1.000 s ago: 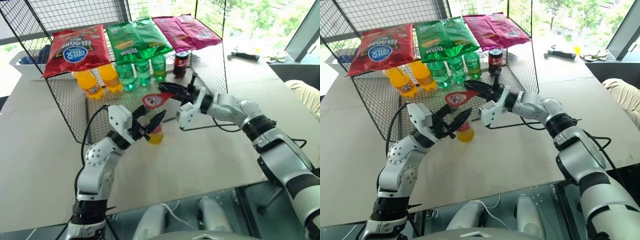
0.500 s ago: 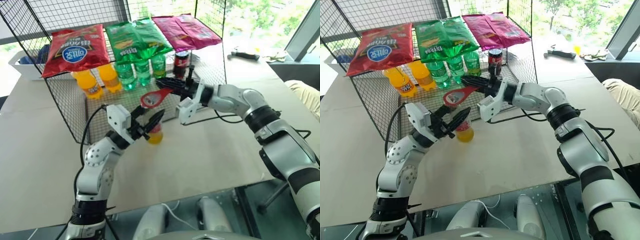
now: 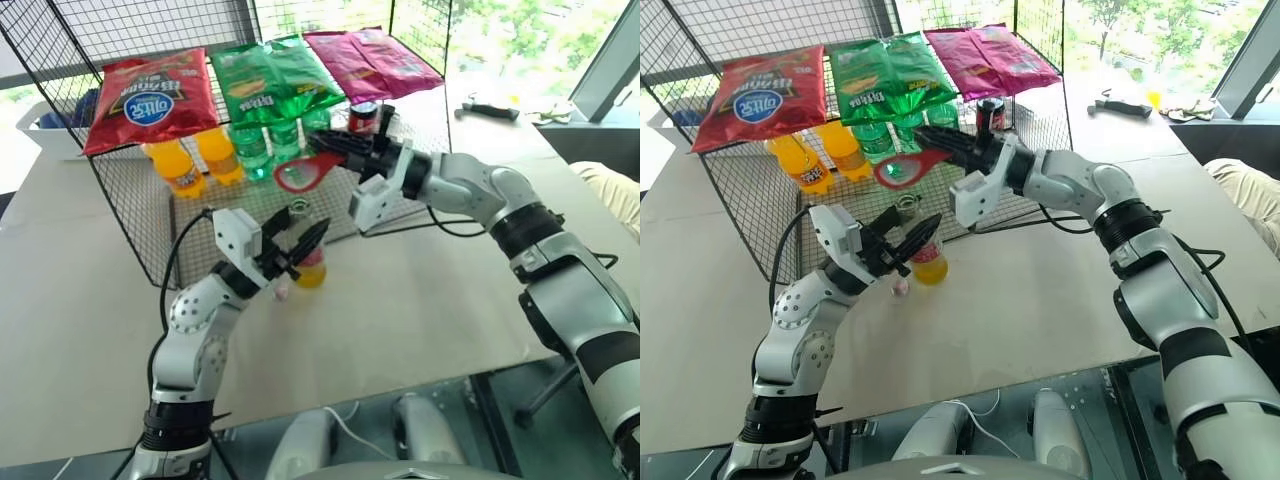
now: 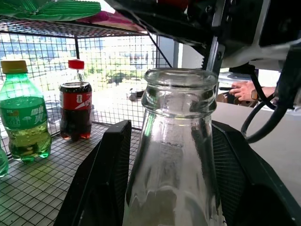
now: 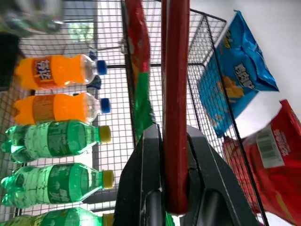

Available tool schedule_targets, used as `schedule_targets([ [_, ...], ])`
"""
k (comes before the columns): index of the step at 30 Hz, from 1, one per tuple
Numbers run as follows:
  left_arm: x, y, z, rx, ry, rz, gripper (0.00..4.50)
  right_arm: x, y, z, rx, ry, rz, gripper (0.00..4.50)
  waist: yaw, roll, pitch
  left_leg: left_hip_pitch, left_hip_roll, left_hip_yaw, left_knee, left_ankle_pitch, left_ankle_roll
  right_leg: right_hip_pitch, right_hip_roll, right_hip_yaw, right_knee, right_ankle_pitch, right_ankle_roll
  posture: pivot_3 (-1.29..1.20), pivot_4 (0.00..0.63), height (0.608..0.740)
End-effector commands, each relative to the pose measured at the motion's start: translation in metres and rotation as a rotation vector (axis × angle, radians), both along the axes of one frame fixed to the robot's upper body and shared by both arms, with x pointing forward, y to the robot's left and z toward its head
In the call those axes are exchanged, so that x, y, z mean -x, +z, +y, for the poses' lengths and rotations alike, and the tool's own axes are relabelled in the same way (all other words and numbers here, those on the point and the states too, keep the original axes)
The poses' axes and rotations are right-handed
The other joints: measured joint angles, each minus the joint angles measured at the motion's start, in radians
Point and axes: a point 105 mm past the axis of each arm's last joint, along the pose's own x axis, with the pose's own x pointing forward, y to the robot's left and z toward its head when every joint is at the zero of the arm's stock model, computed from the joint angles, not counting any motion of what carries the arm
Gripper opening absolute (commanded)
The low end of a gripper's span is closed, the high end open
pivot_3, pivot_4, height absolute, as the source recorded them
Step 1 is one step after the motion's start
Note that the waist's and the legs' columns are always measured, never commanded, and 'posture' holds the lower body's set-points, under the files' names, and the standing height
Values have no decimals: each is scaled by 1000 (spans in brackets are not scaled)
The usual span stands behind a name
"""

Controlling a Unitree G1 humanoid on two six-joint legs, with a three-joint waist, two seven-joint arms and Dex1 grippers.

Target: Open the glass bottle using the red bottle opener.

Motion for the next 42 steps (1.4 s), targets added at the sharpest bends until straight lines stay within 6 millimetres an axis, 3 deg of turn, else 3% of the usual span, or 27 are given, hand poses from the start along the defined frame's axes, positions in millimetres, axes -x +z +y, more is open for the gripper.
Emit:
schedule_targets([
  [1,3,-8,-5,-3,-18,42,2061,-5,13,-8,-152,-2,113,0,0,0,0,0,1,0,0,0,0,0,0,0,0,0,0,0,150,740],
  [7,-1,-8,0,2,25,56,2061,-14,-18,-6,-300,33,536,0,0,0,0,0,2,-1,0,0,0,0,0,0,0,0,0,0,150,740],
  [11,-1,-8,0,6,31,55,2061,-7,-49,0,-384,78,839,0,0,0,0,0,2,-2,0,0,0,0,0,-1,0,0,0,0,150,740],
  [16,-1,-9,1,7,33,53,2061,4,-66,4,-419,78,1037,0,2,1,0,0,3,-2,0,0,0,0,0,-1,1,0,0,0,150,740],
  [22,-1,-9,2,10,40,49,4452,7,-94,3,-468,-9,1239,0,3,1,0,-1,2,-2,0,0,0,-1,0,-2,1,0,0,0,150,740],
  [33,8,-13,3,-10,34,47,4452,9,-123,-10,-562,-138,1401,0,1,1,0,-2,3,-2,0,0,0,-2,0,-2,0,0,0,0,150,740],
  [37,13,-18,10,-39,48,60,4452,18,-151,-23,-533,-205,1622,0,3,1,0,-2,3,-2,0,0,0,-2,0,-2,0,0,0,0,150,740],
  [42,24,-29,22,-87,77,92,4500,33,-166,-44,-487,-250,1717,2028,5,1,1,-3,2,-2,0,0,0,-2,-1,-2,0,0,0,0,150,740],
])
